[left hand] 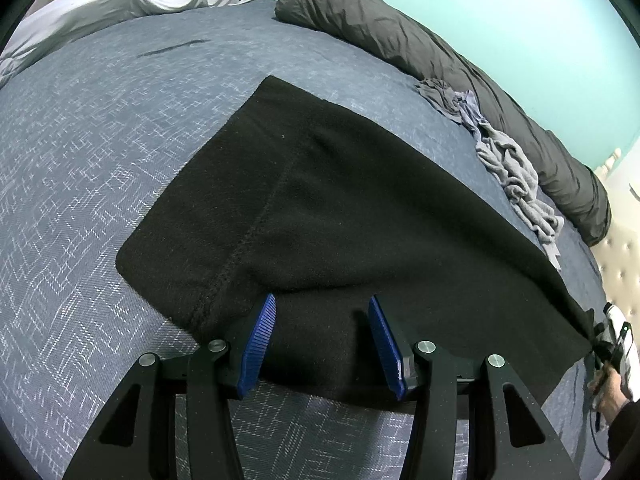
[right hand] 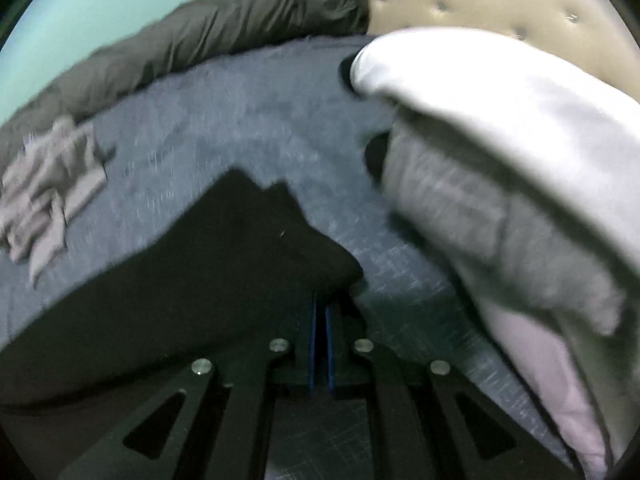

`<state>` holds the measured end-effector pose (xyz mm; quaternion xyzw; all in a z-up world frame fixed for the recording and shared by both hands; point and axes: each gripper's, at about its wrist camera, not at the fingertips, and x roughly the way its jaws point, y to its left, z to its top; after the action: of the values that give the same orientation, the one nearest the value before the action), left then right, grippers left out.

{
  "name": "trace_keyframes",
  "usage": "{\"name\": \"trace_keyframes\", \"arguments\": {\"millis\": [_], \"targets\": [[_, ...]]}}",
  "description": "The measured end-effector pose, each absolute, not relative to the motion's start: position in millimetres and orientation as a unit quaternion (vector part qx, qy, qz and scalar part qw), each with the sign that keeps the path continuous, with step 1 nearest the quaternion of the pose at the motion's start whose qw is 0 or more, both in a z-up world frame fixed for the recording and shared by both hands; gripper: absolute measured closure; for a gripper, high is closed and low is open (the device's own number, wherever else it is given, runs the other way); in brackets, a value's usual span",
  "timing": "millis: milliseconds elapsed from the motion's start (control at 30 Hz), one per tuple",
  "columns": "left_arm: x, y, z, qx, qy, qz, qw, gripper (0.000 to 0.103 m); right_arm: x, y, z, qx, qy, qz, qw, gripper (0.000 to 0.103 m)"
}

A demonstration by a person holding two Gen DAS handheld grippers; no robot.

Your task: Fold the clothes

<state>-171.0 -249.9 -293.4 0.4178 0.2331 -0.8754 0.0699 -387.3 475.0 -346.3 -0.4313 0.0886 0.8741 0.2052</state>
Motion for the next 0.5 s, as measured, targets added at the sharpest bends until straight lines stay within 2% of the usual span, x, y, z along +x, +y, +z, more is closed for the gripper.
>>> {"name": "trace_keyframes", "arguments": {"millis": [100, 167, 233, 267, 433, 500], "targets": [[-171, -248, -294, 0.419, 0.231, -0.875, 0.072, 0.05, -389, 469, -342, -0.429, 0.073, 0.879, 0.196, 0.094], [-171, -247, -293, 0.419, 0.23, -0.875, 0.074, 0.05, -384, 468, -333, -0.422, 0.068, 0.881, 0.201, 0.082], [-171, -246, -293, 0.419, 0.228, -0.876, 0.075, 0.05, -378, 465, -321, -0.411, 0.06, 0.887, 0.201, 0.08], [-171, -245, -293, 0.42, 0.227, -0.876, 0.075, 0.05, -375, 462, -314, -0.403, 0.055, 0.891, 0.2, 0.076], [-169, -243, -291, 0.417, 0.224, -0.877, 0.077, 0.05, -371, 454, -291, -0.387, 0.045, 0.903, 0.179, 0.066], [-168, -240, -289, 0.416, 0.22, -0.879, 0.078, 0.05, -372, 450, -284, -0.386, 0.042, 0.905, 0.173, 0.066]]}}
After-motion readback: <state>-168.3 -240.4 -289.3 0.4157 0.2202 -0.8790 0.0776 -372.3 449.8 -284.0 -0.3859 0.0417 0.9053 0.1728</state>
